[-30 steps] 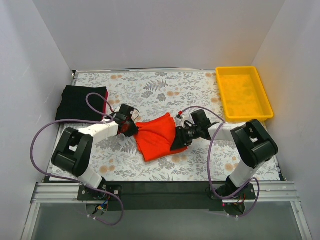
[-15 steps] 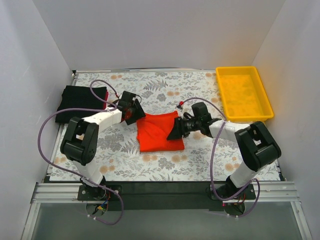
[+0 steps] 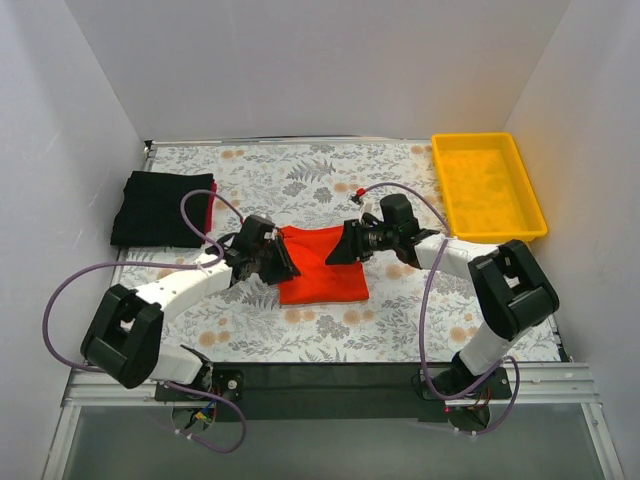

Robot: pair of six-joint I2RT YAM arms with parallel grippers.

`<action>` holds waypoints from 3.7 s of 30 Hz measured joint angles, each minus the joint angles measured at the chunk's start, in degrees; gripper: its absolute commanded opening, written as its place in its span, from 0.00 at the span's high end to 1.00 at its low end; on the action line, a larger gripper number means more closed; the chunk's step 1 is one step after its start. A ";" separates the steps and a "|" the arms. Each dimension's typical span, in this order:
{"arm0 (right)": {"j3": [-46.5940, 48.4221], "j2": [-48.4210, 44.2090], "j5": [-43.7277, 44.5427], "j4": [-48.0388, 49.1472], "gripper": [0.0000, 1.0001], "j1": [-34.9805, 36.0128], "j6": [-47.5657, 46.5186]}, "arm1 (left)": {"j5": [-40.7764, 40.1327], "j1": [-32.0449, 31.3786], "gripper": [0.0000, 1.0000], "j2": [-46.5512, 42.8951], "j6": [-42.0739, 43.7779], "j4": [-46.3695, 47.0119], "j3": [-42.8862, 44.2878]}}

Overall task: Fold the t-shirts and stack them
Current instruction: Fold the tshirt, then neatly place the folded tshirt to the corner

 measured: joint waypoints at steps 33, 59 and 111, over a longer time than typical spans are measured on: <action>12.94 25.53 -5.03 8.83 0.58 -9.22 2.69 | 8.15 7.32 0.94 2.36 1.79 -0.15 -11.26; 18.16 3.37 29.81 -22.62 0.48 21.94 -20.63 | -6.95 24.06 0.11 -4.98 8.98 -7.48 -1.73; 20.28 9.22 44.92 -24.22 0.99 32.98 -26.56 | 18.71 22.45 0.07 5.44 -2.34 7.74 -8.87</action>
